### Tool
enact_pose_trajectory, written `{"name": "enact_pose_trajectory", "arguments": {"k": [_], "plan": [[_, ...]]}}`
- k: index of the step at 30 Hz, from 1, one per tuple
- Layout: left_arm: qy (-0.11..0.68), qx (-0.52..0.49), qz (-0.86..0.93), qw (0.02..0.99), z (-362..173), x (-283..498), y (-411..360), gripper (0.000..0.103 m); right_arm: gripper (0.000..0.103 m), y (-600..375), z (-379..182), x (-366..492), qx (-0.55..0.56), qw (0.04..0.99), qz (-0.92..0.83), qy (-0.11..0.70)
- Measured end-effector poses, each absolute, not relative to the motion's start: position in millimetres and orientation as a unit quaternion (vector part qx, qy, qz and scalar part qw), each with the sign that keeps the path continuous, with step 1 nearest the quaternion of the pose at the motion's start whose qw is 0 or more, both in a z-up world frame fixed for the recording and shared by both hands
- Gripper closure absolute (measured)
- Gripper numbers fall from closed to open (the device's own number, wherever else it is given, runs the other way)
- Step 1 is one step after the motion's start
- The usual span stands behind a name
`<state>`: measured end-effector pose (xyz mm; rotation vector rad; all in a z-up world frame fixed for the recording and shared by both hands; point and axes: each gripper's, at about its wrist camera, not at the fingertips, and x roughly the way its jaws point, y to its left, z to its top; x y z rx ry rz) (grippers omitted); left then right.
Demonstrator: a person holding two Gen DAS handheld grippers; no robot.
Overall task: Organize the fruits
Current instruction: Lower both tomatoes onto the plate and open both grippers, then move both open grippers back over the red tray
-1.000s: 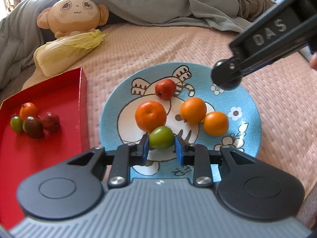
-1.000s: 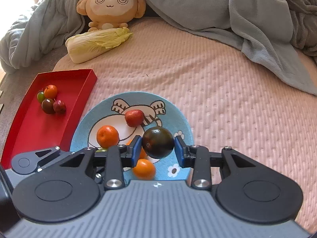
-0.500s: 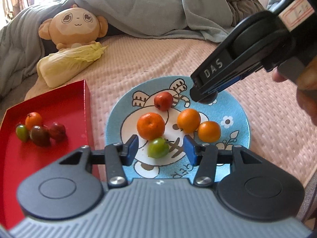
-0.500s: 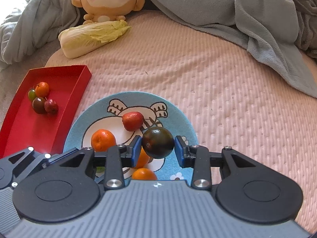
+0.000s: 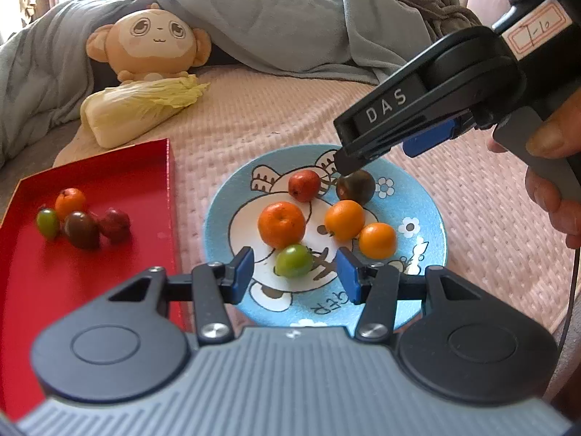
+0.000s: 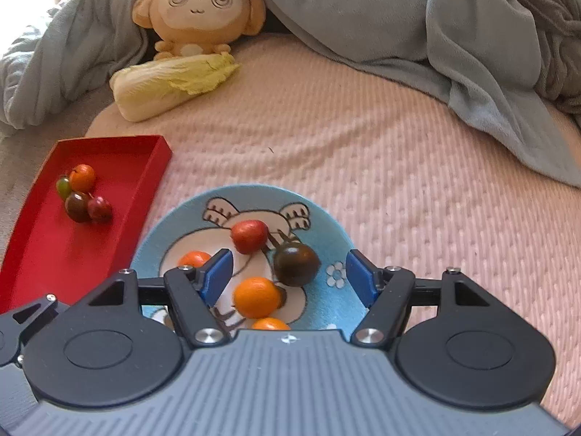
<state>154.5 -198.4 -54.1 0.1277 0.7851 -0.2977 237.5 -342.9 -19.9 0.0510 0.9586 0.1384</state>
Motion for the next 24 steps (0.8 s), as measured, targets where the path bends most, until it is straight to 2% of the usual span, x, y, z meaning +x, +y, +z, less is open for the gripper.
{"name": "enact_pose_trajectory", "arguments": {"k": [24], "plan": [[0.376, 0.041, -0.099, 0.92, -43, 154, -149, 0.051, 0.029, -279, 0, 243, -0.007, 0.888, 0.126, 0.442]]}}
